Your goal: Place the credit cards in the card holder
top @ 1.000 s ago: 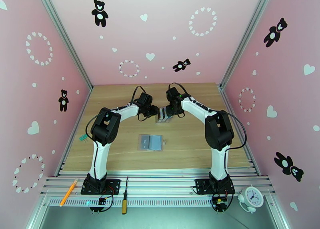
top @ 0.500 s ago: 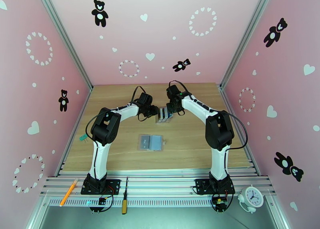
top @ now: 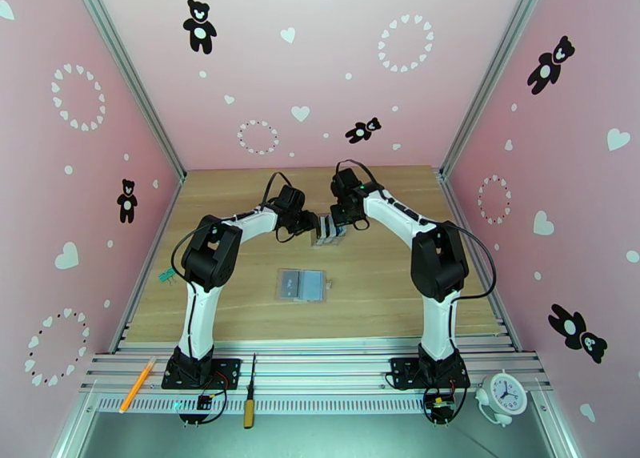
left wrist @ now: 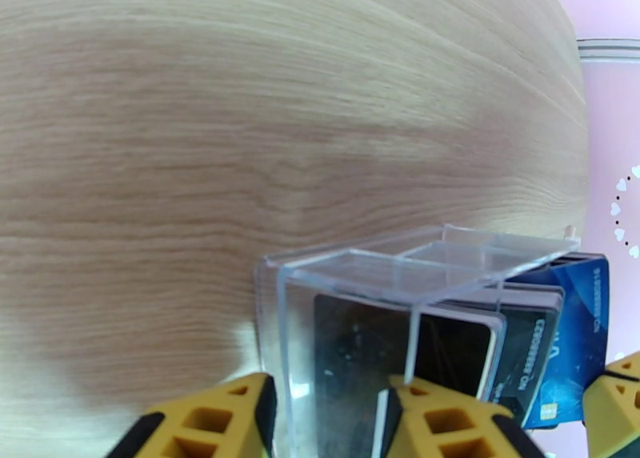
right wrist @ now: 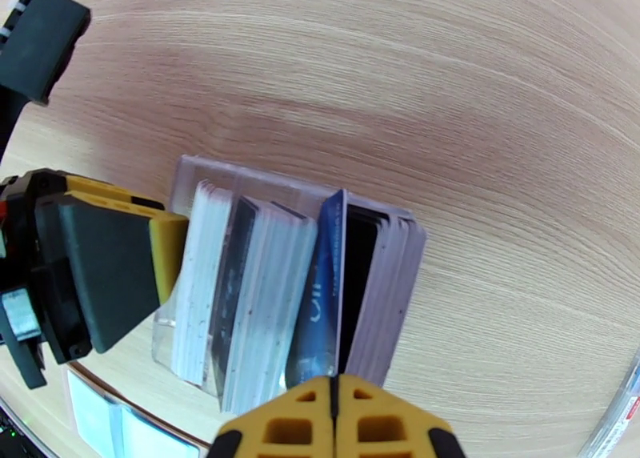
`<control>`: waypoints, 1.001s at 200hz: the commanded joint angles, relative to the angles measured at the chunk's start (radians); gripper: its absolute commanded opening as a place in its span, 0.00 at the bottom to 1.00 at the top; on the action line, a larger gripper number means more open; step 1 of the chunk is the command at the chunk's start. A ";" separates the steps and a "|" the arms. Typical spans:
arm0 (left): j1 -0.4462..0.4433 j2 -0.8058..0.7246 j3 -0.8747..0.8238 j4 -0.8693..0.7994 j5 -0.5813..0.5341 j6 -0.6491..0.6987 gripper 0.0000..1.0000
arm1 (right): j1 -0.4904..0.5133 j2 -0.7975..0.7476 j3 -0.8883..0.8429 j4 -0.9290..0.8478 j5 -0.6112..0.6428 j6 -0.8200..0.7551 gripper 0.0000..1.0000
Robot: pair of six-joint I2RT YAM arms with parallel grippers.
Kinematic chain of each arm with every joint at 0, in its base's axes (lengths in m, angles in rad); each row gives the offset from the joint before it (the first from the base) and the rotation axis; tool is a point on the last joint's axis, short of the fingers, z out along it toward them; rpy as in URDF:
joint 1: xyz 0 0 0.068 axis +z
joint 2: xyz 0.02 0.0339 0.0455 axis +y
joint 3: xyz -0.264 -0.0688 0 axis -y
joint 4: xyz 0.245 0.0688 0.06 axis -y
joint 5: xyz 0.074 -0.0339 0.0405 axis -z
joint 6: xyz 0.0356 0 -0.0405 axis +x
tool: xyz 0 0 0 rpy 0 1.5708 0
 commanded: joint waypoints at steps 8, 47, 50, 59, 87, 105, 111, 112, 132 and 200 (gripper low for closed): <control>0.011 -0.017 -0.009 -0.012 0.009 -0.022 0.42 | -0.006 -0.074 -0.004 -0.028 -0.049 0.017 0.00; 0.009 -0.049 -0.003 -0.021 0.019 -0.025 0.49 | -0.006 -0.151 -0.028 -0.003 -0.069 0.054 0.00; 0.009 -0.051 -0.002 -0.022 0.020 -0.025 0.50 | -0.005 -0.158 -0.029 -0.002 -0.072 0.058 0.00; 0.008 -0.057 0.002 -0.026 0.023 -0.022 0.51 | -0.006 -0.172 -0.033 0.000 -0.073 0.066 0.00; 0.000 -0.084 0.009 -0.041 0.023 -0.016 0.55 | -0.006 -0.231 -0.075 0.037 -0.101 0.102 0.00; -0.003 -0.106 0.002 -0.044 0.021 -0.012 0.55 | -0.006 -0.274 -0.122 0.075 -0.140 0.138 0.00; -0.004 -0.116 -0.003 -0.044 0.019 -0.012 0.55 | -0.006 -0.293 -0.142 0.093 -0.153 0.150 0.00; -0.004 -0.118 -0.004 -0.044 0.018 -0.012 0.55 | -0.006 -0.295 -0.147 0.095 -0.157 0.153 0.00; -0.006 -0.163 -0.033 -0.048 -0.001 -0.008 0.55 | -0.006 -0.360 -0.226 0.163 -0.202 0.206 0.00; -0.009 -0.368 -0.220 -0.117 -0.112 0.081 0.51 | -0.002 -0.554 -0.619 0.538 -0.399 0.520 0.00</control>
